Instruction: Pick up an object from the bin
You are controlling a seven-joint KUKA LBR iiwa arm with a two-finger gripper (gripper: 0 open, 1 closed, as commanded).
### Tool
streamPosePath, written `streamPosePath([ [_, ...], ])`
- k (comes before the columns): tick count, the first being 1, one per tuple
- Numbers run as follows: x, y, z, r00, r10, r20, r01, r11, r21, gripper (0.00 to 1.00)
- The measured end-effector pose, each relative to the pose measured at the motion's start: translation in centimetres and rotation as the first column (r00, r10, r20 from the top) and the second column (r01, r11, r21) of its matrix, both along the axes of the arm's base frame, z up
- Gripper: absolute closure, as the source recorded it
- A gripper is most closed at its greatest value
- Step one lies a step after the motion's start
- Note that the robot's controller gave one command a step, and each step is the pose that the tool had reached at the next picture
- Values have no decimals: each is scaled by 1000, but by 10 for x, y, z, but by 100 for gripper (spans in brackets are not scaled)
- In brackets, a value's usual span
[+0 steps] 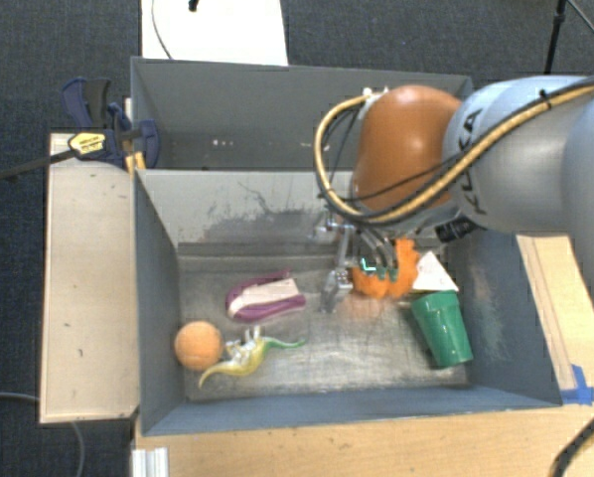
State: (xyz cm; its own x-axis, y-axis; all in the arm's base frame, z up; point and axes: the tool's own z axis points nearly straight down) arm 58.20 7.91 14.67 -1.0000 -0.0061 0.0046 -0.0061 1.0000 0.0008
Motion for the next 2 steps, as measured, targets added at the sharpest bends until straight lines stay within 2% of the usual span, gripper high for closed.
streamPosePath([
  [1, 2, 0, 4, 1000, -2, 8, 1, 1000, 1, 0],
  [2, -23, 62, -50, 1000, 4, 13, -4, 1000, 1, 0],
])
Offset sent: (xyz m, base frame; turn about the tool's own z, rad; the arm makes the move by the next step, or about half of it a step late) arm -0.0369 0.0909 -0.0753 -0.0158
